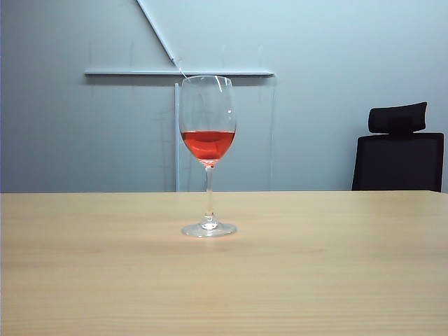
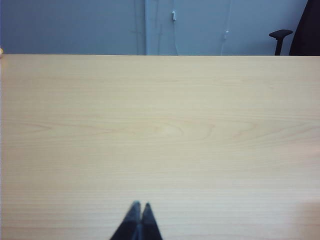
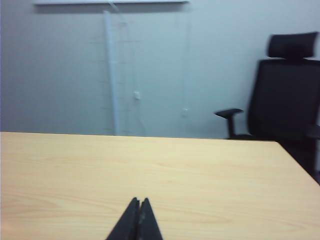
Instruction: Gently pick up the goblet, rotate it counterclockwise for two full turns (viewing from above), and then place it back on the table.
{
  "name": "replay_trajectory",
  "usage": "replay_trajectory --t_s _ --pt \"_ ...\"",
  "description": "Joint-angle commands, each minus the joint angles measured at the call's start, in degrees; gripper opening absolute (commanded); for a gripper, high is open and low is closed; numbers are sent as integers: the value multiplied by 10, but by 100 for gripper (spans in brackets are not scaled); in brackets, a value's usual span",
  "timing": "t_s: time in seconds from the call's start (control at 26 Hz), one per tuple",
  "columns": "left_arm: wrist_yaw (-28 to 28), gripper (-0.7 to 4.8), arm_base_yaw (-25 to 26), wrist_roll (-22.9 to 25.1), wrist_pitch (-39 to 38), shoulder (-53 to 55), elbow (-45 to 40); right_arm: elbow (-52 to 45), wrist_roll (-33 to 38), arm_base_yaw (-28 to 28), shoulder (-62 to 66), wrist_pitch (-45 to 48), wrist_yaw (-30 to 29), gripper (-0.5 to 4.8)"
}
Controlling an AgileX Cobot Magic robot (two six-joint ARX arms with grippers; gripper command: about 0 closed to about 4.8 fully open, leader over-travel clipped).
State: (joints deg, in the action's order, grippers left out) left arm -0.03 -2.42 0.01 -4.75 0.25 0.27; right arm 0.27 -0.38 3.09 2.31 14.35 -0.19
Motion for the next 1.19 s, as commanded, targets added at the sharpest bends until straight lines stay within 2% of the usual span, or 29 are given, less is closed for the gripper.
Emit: replay_trajectory --t_s 0.04,0.61,1.19 --pt "3 -5 -1 0 5 1 2 -2 4 -10 -16 -32 -15 0" --pt "2 -5 -1 0 5 1 2 -2 4 -54 -23 -47 -17 0" --pt "3 -5 -1 0 5 1 2 -2 4 -56 -23 -56 -10 0"
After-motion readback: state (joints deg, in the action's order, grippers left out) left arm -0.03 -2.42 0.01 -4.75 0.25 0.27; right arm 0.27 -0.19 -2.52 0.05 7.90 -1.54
